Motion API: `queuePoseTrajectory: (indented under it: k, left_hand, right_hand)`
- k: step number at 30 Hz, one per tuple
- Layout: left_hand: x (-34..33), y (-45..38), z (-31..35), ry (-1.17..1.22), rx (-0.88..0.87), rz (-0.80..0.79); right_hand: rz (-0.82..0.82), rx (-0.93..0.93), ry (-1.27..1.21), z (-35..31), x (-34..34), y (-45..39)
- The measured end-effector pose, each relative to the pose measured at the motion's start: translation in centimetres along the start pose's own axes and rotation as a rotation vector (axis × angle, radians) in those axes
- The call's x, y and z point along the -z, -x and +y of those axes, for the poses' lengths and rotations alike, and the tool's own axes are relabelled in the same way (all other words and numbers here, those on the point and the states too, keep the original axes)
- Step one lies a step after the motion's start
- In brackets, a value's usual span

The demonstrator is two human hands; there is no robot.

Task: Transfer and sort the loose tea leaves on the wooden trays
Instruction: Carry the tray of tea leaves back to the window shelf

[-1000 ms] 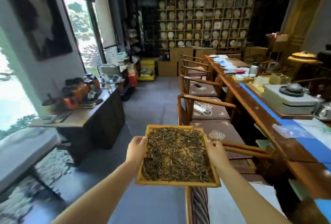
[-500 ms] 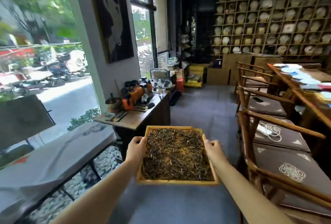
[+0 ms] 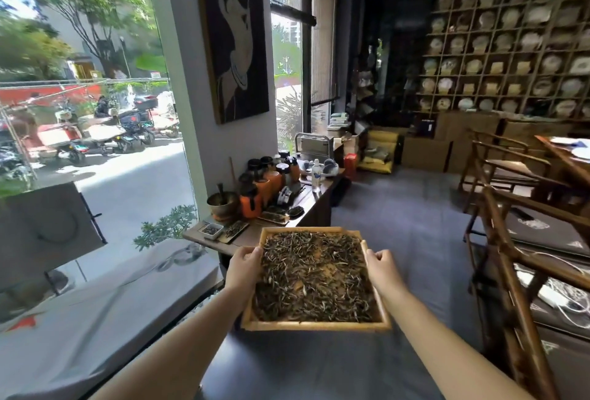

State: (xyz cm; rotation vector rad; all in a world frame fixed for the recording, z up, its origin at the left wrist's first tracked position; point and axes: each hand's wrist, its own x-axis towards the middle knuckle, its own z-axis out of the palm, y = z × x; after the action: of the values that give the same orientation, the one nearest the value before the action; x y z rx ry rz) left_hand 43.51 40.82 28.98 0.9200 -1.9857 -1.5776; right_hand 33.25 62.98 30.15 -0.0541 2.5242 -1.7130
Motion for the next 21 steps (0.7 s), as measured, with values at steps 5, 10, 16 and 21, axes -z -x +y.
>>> queuePoseTrajectory:
  k: [5,10,16,21]
  left_hand:
    - [-0.5,-9.9,-0.1,-0.003,0.015,0.022]
    - [-0.7,-20.5,0.6,-0.023,-0.023,0.023]
    - [-1.0,-31.0,0.9,-0.007,-0.006,0.018]
    - [-1.8,-38.2,0.1,0.031,0.052,0.051]
  right_hand:
    - [0.016,0.016,0.05,-2.2,-5.9,-7.5]
    - [0.023,-0.016,0.042,-4.2,-12.6,-15.8]
    - [0.01,-0.036,0.026,-6.5,-19.4,-24.2]
    - [-0.01,-0.01,0.05,-8.4,-23.9,-30.9]
